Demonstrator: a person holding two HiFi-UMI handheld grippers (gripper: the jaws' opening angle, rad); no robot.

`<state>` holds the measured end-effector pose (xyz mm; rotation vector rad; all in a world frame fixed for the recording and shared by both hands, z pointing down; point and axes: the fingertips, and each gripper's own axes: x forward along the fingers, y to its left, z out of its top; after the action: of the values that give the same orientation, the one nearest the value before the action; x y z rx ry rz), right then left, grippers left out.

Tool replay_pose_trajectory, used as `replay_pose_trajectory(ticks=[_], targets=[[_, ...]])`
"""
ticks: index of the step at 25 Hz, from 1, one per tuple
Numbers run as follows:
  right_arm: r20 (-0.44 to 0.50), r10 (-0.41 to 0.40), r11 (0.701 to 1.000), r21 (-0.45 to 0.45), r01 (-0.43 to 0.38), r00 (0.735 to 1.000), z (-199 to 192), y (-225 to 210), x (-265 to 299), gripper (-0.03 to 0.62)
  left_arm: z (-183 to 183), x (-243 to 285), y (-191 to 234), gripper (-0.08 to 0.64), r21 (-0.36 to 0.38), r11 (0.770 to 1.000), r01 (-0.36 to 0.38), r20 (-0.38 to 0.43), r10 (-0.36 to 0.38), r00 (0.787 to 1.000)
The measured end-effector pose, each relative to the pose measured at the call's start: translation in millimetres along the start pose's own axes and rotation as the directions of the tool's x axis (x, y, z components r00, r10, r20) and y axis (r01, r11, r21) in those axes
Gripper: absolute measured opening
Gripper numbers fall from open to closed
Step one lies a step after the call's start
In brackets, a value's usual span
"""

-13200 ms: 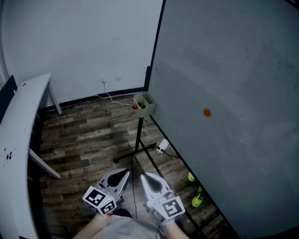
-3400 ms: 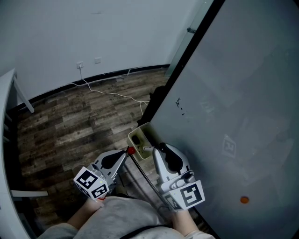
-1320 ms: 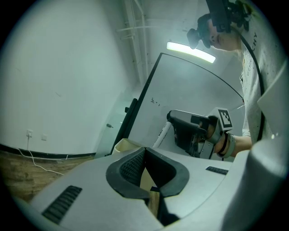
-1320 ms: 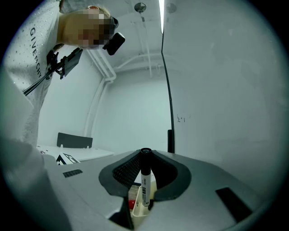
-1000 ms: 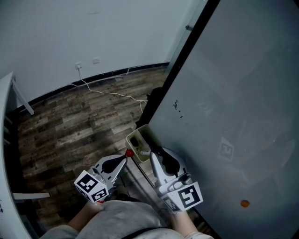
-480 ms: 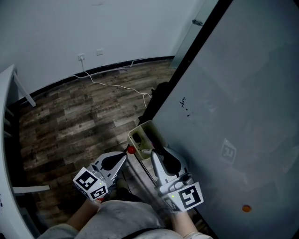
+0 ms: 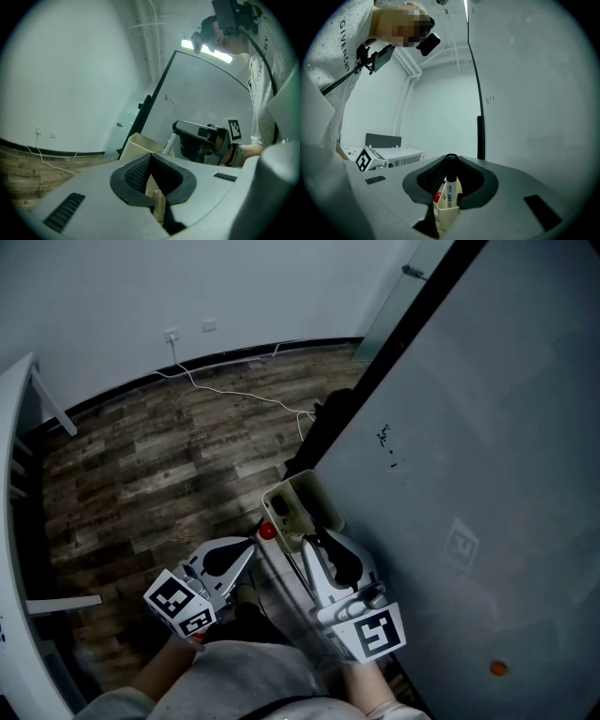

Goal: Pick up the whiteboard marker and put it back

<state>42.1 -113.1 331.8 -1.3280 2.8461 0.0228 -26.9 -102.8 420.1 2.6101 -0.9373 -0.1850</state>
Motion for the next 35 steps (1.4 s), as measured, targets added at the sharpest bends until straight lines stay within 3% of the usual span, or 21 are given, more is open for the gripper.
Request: replay_pose_trajectory(ticks=[16,35], targets=[[-0.041,0.046,0.999,-0.012,-0.046,0.998,-26,3,8,0.083,-20,-3,6,0.014,-0.033,0.999,-0.042,-0.029,0.041,0.999],[-0.022,0.051,0.999,-0.012,-0.051,0.998,-32,5,10,0.083,-37,-14,14,0.015,-0.063,0.994,-0.084,-0.045,0.082,0.996]])
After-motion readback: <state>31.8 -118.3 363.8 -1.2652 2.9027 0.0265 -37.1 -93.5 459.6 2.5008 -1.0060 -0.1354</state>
